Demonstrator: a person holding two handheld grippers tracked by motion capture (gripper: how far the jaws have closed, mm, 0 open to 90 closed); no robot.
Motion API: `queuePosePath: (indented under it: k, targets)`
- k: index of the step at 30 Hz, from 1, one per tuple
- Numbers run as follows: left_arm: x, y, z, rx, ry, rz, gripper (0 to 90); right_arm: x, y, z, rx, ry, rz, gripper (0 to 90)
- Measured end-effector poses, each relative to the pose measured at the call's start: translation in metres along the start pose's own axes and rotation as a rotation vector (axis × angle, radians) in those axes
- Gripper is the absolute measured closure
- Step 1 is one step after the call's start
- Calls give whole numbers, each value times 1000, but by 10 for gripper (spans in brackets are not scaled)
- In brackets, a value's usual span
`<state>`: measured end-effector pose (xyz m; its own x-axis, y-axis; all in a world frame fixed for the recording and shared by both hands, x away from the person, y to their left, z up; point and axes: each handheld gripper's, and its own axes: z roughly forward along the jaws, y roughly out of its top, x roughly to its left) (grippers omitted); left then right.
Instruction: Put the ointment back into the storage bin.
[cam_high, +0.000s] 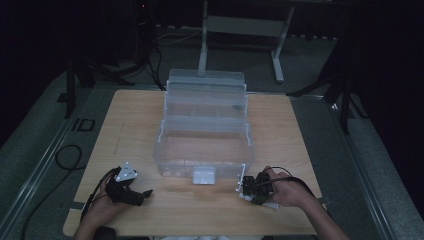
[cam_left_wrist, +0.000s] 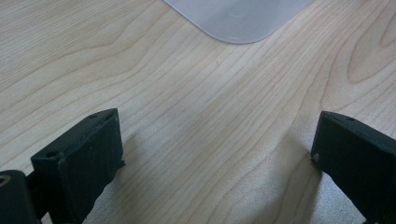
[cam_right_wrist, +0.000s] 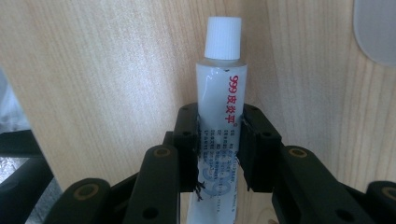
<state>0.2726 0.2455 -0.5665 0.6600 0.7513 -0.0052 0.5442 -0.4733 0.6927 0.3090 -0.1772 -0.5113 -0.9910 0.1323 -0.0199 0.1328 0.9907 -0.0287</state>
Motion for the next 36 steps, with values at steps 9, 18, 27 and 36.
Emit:
queuePosePath:
  k: [9, 18, 27, 36]
  targets:
    - [0, 0, 0, 0, 0, 0, 26, -3, 0, -21, -15, -17, -15, 703]
    - [0, 0, 0, -1, 0, -1, 26, -6, -1, -41, -18, -28, -27, 703]
    - [0, 0, 0, -1, 0, -1, 26, -8, -1, -57, 3, -26, -53, 703]
    - [0, 0, 0, -1, 0, -2, 26, -12, -4, -78, -13, -40, -50, 703]
